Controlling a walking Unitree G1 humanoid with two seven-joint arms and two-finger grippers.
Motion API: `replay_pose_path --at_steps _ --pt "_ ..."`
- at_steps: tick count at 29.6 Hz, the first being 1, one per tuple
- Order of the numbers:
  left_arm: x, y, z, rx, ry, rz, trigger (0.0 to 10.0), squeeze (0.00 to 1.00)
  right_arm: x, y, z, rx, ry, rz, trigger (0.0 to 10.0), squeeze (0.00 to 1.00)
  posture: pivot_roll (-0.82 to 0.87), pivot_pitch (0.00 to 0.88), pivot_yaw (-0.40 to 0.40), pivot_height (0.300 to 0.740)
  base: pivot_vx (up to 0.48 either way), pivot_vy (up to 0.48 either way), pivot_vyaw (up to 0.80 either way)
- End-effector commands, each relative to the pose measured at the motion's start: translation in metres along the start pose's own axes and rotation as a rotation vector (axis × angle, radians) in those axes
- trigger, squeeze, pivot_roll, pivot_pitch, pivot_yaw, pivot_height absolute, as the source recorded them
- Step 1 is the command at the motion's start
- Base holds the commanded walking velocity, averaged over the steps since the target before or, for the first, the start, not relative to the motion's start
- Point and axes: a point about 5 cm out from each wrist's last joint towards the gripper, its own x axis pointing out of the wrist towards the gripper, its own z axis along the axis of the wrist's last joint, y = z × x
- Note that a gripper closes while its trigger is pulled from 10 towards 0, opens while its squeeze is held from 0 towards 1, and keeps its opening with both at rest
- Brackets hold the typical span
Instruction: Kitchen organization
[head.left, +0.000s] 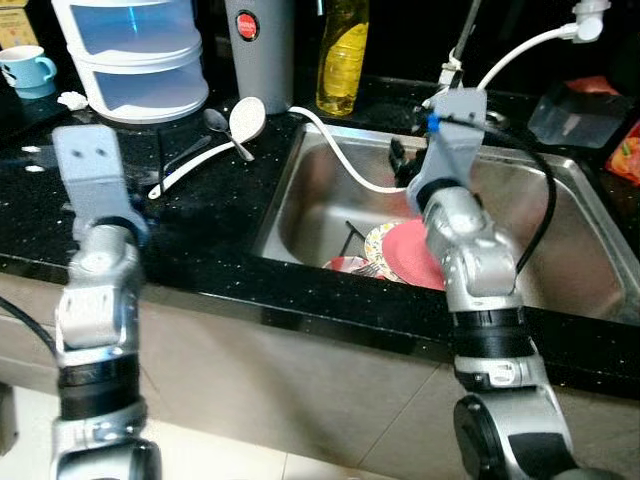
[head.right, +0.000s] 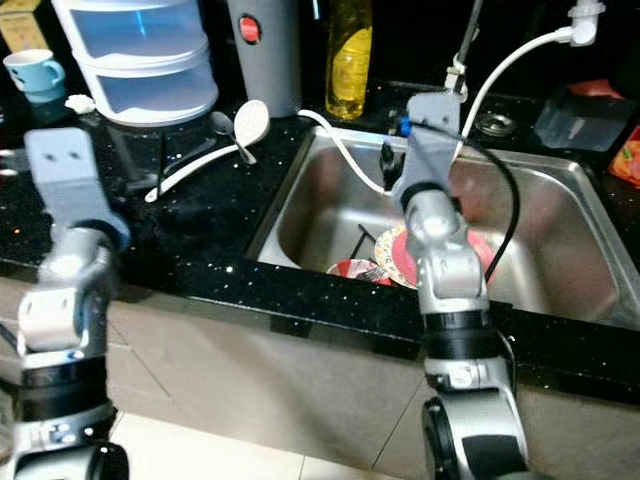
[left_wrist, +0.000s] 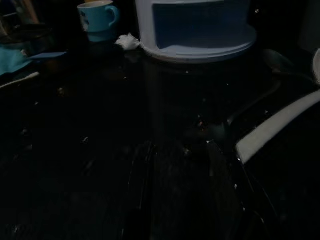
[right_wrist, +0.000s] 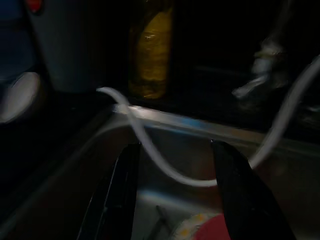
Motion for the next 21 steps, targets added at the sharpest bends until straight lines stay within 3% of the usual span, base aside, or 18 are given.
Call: replay_pose_path --at_steps 1,6,11,14,16,21 --pt "0.005 0.001 0.004 0.005 0.005 -0.039 10.0 0.0 0.005 0.007 0.002 0.042 0.021 0.048 10.0 0.0 0.12 0.014 -0.023 0.74 0.0 0.0 0.0" --pt "0.017 0.006 0.008 -0.014 0.045 -0.115 10.0 0.0 0.017 0.022 0.012 0.117 0.047 0.07 10.0 0.0 0.13 0.069 -0.032 0.74 0.0 0.0 0.0" --pt "0.025 0.004 0.013 -0.016 0.059 -0.178 10.0 0.0 0.015 0.025 0.012 0.082 0.025 0.076 10.0 0.0 0.16 0.076 -0.019 0.74 0.0 0.0 0.0" --pt "0.038 -0.002 0.017 -0.024 0.079 -0.248 10.0 0.0 0.011 0.021 0.007 0.078 0.028 0.051 10.0 0.0 0.16 0.083 0.006 0.74 0.0 0.0 0.0" --pt "0.055 -0.006 0.021 -0.006 0.095 -0.278 10.0 0.0 0.01 0.011 0.004 0.074 0.023 0.003 10.0 0.0 0.15 0.078 0.02 0.74 0.0 0.0 0.0" --pt "0.065 -0.01 0.027 -0.016 0.092 -0.294 10.0 0.0 0.006 -0.001 0.0 0.083 0.02 -0.063 10.0 0.0 0.14 0.081 0.042 0.74 0.0 0.0 0.0"
